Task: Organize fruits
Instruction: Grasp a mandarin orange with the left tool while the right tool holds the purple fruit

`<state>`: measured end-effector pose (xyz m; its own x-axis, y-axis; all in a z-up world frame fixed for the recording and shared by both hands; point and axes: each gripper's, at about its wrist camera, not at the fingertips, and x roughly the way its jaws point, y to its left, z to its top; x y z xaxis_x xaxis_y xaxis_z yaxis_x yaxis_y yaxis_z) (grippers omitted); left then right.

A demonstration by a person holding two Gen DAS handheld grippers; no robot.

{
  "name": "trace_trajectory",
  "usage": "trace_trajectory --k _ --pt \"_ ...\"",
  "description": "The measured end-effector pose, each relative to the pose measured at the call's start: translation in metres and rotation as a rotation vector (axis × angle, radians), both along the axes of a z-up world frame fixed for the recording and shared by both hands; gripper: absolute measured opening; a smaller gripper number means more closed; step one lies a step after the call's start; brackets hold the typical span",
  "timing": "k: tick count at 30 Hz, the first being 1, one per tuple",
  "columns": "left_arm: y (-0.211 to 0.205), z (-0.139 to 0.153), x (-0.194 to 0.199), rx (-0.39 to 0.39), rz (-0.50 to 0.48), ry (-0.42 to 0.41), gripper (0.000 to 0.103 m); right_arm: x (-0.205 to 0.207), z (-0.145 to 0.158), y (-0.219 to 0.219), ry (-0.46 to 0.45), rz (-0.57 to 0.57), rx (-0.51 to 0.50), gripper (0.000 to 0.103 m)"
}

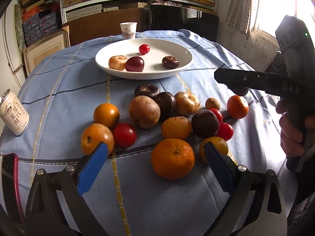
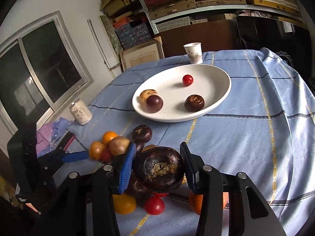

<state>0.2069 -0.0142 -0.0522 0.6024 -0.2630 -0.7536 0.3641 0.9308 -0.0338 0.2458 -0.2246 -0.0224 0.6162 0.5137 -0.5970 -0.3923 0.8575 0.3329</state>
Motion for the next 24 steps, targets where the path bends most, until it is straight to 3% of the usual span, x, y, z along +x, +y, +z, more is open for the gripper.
trace_trajectory --k 3,6,16,24 --pt "-0.001 -0.005 0.005 -0.006 -0.006 0.038 0.079 -0.003 0.001 0.002 -0.008 0.007 -0.007 0.047" --pt "0.001 -0.008 0.009 -0.034 -0.011 0.067 0.077 -0.005 0.002 -0.001 -0.009 0.004 0.003 0.047" --pt "-0.002 -0.013 0.010 -0.019 -0.030 0.088 0.073 -0.004 0.001 -0.005 -0.002 -0.007 0.007 0.047" --pt "-0.011 -0.017 0.008 -0.025 -0.083 0.109 0.049 -0.004 -0.001 -0.003 -0.001 -0.013 -0.011 0.047"
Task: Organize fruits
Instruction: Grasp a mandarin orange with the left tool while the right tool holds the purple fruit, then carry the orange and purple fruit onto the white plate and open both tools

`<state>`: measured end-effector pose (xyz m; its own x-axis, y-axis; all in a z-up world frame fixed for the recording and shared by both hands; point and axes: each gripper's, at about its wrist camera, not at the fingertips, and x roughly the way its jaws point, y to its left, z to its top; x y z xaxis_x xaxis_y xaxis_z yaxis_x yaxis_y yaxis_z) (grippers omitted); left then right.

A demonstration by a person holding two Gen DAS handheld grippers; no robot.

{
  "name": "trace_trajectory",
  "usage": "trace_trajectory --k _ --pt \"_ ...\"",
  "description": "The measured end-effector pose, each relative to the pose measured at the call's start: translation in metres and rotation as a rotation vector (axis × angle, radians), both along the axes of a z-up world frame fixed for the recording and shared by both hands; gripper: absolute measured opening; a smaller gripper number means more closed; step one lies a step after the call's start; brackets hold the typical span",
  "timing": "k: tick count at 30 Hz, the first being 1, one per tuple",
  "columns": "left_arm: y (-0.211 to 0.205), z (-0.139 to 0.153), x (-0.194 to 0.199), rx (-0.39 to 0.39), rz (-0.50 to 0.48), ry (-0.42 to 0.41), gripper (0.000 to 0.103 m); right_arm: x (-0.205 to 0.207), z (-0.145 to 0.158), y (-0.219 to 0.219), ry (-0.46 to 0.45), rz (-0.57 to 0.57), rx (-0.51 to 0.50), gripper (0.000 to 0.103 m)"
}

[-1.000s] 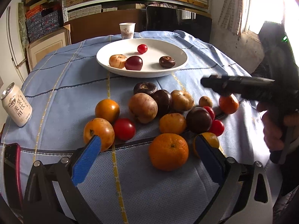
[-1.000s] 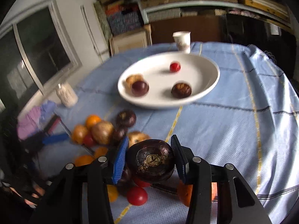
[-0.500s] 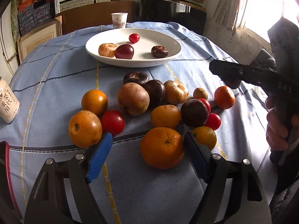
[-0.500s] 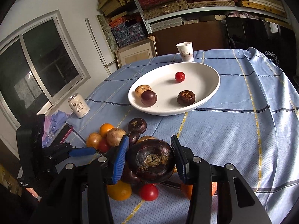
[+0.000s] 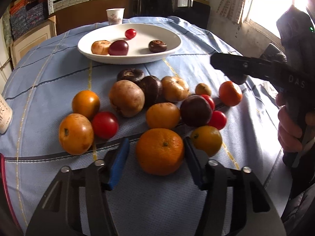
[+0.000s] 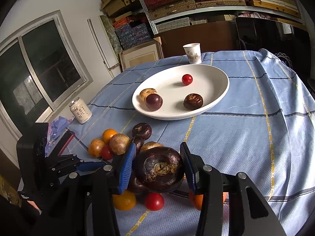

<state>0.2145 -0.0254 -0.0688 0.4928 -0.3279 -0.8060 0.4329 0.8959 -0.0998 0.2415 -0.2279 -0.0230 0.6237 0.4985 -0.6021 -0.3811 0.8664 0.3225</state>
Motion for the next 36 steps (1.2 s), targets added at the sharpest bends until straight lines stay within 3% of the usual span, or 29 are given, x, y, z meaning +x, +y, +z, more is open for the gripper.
trace_trajectory --k 13,18,22,31,36 --pt "0.001 0.003 -0.004 -0.011 0.003 -0.015 0.047 0.001 -0.004 0.003 -0.001 -0.029 -0.047 0.047" --pt "0.009 0.013 -0.006 -0.058 0.021 -0.026 0.047 0.000 -0.004 0.006 -0.006 -0.046 -0.077 0.047" --pt "0.014 0.033 -0.002 -0.048 0.030 -0.053 0.047 -0.001 0.004 0.005 -0.009 -0.052 -0.085 0.047" --pt "0.027 0.094 0.060 -0.024 0.117 -0.134 0.047 0.026 0.052 0.014 -0.092 -0.019 -0.148 0.047" --pt "0.025 0.106 0.126 -0.045 0.178 -0.101 0.047 0.076 0.053 0.017 -0.015 -0.029 -0.105 0.047"
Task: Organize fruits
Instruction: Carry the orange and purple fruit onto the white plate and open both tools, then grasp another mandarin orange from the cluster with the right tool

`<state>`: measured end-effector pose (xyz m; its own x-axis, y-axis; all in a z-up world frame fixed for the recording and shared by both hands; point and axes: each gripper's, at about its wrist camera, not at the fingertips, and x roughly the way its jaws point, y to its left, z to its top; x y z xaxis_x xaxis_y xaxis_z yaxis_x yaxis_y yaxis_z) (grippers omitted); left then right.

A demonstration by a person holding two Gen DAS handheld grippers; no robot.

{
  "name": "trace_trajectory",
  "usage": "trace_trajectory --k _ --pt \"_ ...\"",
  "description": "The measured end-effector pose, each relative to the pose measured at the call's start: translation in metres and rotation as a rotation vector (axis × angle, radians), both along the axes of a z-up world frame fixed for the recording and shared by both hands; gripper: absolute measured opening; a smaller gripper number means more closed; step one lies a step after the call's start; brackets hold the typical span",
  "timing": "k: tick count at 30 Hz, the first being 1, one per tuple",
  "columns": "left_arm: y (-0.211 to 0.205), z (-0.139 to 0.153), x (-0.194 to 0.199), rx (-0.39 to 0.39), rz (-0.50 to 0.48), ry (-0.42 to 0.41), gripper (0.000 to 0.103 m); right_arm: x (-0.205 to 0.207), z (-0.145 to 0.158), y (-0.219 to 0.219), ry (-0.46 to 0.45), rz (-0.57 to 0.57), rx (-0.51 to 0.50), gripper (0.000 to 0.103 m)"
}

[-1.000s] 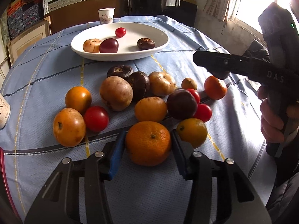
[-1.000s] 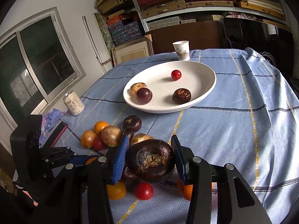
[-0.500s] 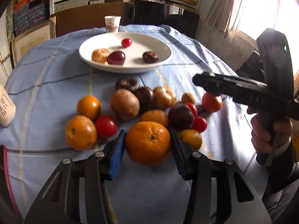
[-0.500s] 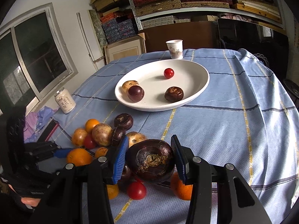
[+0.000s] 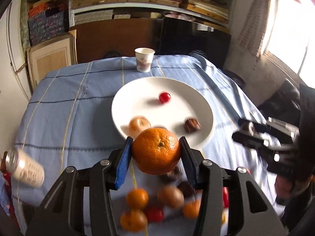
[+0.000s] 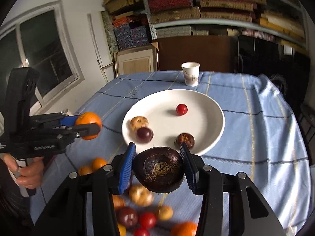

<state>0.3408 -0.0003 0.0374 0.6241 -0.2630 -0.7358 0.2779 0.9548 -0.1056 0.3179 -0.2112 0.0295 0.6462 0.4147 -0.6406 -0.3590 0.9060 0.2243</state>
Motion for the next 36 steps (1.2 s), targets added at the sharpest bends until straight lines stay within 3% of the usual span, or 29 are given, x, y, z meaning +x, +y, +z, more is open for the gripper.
trace_trajectory --k 9,13,18,19,20,21,23,24,26,30,36 --pt "-0.027 -0.037 0.104 0.081 0.060 0.116 0.047 0.097 -0.049 0.003 0.172 -0.089 -0.002 0.047" --pt "-0.032 -0.056 0.121 0.094 0.061 0.153 0.047 0.109 -0.058 0.005 0.195 -0.097 -0.003 0.047" --pt "-0.036 -0.059 0.124 0.102 0.061 0.150 0.048 0.115 -0.059 0.006 0.195 -0.101 -0.001 0.048" --pt "-0.035 -0.058 0.124 0.103 0.064 0.152 0.051 0.114 -0.057 0.004 0.189 -0.109 0.012 0.050" --pt "-0.034 -0.053 0.121 0.102 0.072 0.141 0.069 0.111 -0.054 0.002 0.184 -0.112 0.021 0.064" --pt "-0.032 -0.048 0.117 0.098 0.082 0.118 0.080 0.108 -0.051 0.000 0.179 -0.116 0.028 0.069" --pt "-0.024 -0.026 0.097 0.085 0.101 0.021 0.081 0.093 -0.037 -0.005 0.144 -0.113 0.043 0.075" --pt "-0.022 -0.020 0.091 0.082 0.099 0.002 0.085 0.088 -0.032 -0.007 0.129 -0.110 0.043 0.076" --pt "-0.010 0.001 0.062 0.053 0.103 -0.065 0.095 0.066 -0.018 -0.014 0.074 -0.117 0.036 0.088" --pt "0.011 0.016 0.002 -0.002 0.121 -0.161 0.098 0.010 -0.013 -0.035 0.013 -0.161 0.059 0.096" --pt "0.016 -0.009 -0.091 0.017 0.070 -0.165 0.098 -0.053 -0.041 -0.060 0.053 -0.166 0.139 0.096"
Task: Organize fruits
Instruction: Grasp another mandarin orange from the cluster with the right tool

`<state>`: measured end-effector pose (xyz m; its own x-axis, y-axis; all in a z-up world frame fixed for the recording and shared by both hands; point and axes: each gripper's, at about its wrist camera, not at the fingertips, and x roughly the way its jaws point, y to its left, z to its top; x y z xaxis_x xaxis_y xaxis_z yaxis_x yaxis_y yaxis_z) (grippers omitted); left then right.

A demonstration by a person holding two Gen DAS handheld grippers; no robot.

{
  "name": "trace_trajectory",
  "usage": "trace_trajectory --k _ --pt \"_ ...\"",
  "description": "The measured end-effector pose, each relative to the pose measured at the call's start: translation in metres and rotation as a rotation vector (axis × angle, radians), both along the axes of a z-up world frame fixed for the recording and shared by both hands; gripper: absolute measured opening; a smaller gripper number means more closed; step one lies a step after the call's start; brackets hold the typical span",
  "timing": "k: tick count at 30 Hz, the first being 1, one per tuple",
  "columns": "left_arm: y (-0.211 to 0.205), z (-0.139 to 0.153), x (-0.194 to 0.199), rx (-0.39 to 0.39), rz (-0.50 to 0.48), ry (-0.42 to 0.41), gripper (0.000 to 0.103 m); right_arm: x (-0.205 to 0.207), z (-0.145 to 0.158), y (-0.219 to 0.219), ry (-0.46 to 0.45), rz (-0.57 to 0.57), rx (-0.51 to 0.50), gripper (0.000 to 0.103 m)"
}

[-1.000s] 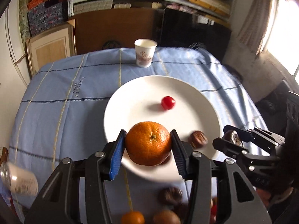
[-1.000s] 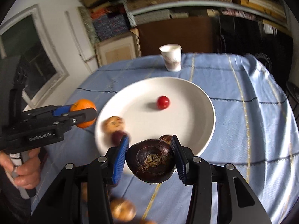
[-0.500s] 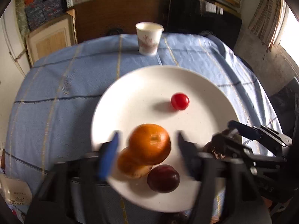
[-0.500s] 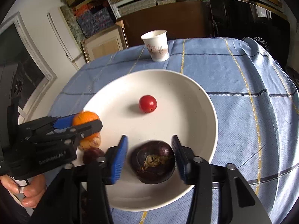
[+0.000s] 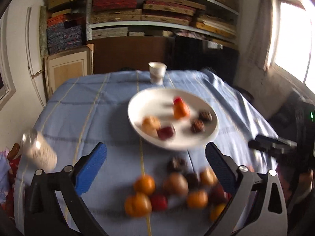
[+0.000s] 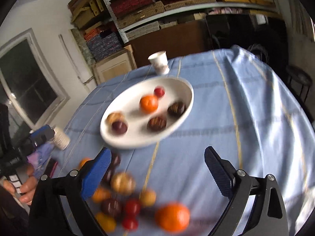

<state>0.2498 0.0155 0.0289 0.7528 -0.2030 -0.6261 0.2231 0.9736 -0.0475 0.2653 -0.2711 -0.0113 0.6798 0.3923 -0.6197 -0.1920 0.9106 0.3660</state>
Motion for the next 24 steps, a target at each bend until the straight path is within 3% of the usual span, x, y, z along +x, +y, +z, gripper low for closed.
trace_trajectory --k 4,7,11,19,24 --pt "0.007 -0.028 -0.050 -0.040 -0.003 0.011 0.098 -0.032 -0.015 0.000 0.015 0.029 -0.073 0.096" --pt "0.008 -0.054 -0.068 -0.049 0.019 0.071 0.098 -0.039 -0.022 0.001 0.011 0.015 -0.100 0.096" --pt "0.008 -0.076 -0.071 0.012 0.051 0.146 0.098 -0.037 -0.030 0.001 0.040 0.017 -0.097 0.089" --pt "0.006 -0.092 -0.059 0.001 0.018 0.243 0.098 -0.037 -0.047 0.016 0.057 0.027 -0.195 0.078" --pt "0.005 -0.094 -0.056 -0.021 -0.007 0.255 0.098 -0.038 -0.049 0.026 0.050 0.060 -0.244 0.069"
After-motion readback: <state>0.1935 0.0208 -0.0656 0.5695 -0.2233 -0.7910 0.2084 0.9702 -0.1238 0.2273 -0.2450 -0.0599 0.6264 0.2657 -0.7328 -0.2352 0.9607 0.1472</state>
